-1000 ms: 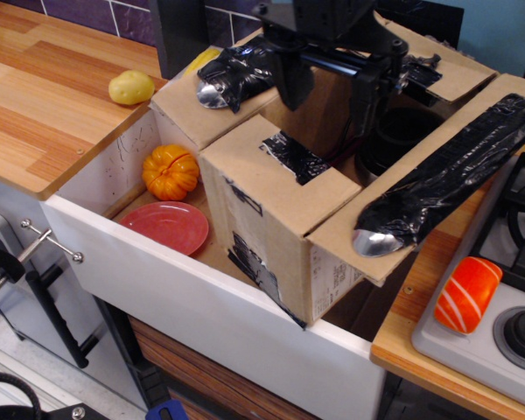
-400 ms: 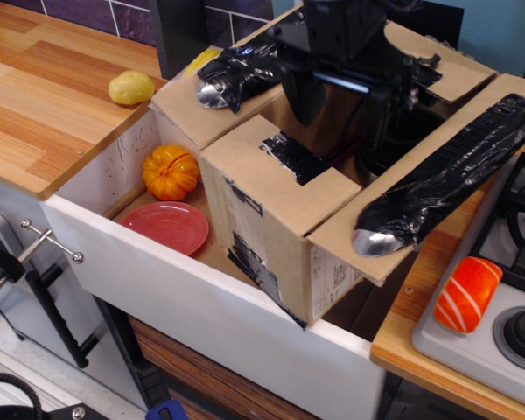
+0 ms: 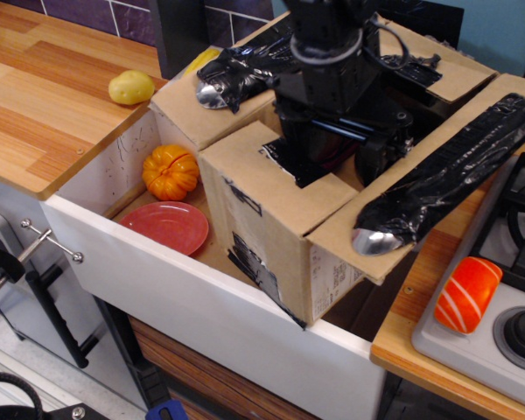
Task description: Open small4fbox flaps
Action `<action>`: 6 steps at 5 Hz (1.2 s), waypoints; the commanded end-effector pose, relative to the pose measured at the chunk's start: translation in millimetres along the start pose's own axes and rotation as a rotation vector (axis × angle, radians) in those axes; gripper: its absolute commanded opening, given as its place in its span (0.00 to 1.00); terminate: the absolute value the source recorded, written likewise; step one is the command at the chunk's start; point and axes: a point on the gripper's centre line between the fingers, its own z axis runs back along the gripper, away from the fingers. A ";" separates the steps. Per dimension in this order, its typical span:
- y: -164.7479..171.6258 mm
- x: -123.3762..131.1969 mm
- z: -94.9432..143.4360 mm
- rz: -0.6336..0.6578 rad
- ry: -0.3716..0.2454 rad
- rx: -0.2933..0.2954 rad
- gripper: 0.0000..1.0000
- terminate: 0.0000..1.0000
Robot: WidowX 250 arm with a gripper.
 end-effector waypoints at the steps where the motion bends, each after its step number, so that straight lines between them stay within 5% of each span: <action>1: 0.0 1.1 13.6 -0.006 -0.038 -0.003 1.00 0.00; 6: 6.4 -16.5 76.0 -0.048 0.188 0.065 1.00 0.00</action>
